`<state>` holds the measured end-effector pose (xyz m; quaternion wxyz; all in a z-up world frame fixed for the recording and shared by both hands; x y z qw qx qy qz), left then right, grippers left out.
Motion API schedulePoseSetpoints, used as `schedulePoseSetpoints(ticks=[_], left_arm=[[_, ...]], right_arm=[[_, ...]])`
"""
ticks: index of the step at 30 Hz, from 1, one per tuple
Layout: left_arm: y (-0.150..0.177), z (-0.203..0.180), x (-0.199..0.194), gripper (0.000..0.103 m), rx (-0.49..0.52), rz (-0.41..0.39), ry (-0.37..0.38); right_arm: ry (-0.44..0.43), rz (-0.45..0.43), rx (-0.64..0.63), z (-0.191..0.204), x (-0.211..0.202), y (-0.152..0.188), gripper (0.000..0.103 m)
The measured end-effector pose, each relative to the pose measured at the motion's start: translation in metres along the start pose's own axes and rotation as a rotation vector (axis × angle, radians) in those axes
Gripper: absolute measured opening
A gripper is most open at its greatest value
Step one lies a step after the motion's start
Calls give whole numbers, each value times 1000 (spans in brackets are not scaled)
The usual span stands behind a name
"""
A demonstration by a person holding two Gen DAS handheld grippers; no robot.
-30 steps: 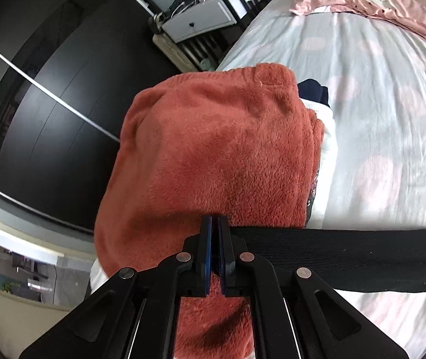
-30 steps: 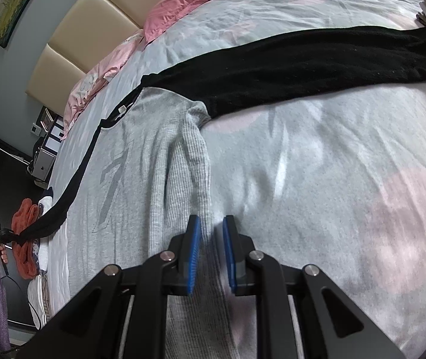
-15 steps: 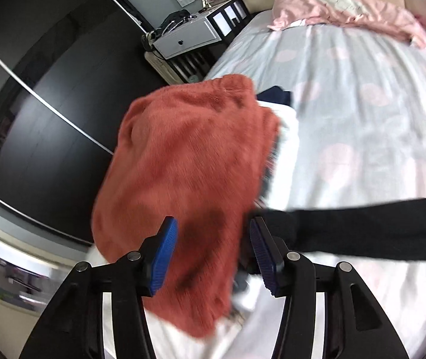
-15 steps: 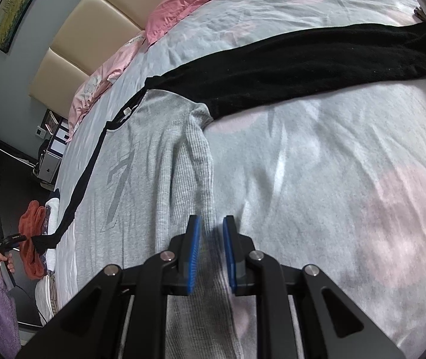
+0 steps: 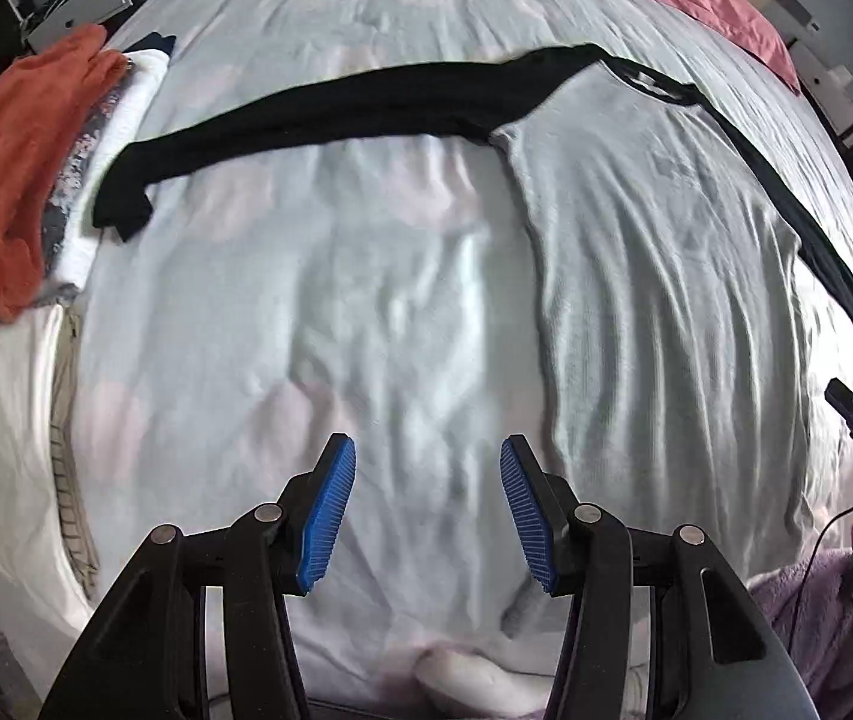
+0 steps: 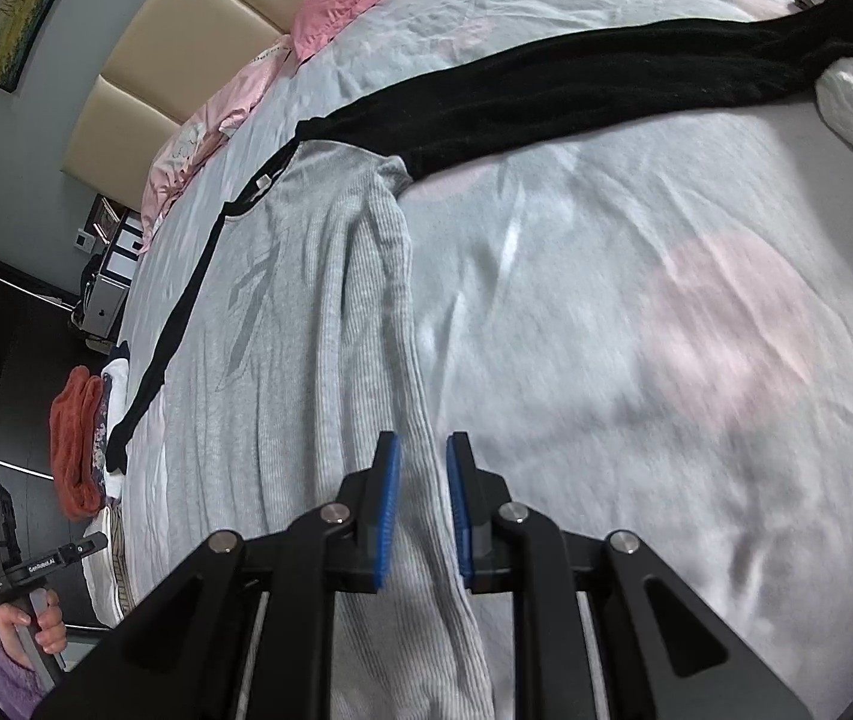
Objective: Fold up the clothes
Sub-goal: 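Open the left tool to release the black sleeve and withdraw, then grasp the grey shirt hem with the left tool while the right tool grasps beside it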
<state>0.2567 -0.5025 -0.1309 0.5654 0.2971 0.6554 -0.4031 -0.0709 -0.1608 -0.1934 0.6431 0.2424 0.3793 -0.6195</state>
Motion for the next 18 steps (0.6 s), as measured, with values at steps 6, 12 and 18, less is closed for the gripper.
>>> schedulePoseSetpoints(ticks=[6, 12, 18], left_arm=[[39, -31, 31, 54, 27, 160, 15], [49, -26, 40, 54, -25, 246, 83], [45, -33, 53, 57, -9, 290, 122]], right_arm=[[87, 123, 106, -29, -6, 26, 17], [160, 202, 132, -37, -18, 54, 17], [264, 193, 71, -27, -45, 68, 21]])
Point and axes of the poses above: each gripper's, at about its wrist camera, not at the fingertips, and x roughly the way its jaws point, z to its left, y to its underside, the point moved 1 cm from there along x, roughly the way its jaws point, and after that the axes turned 11 degrees about x, right-handed, at the moved point
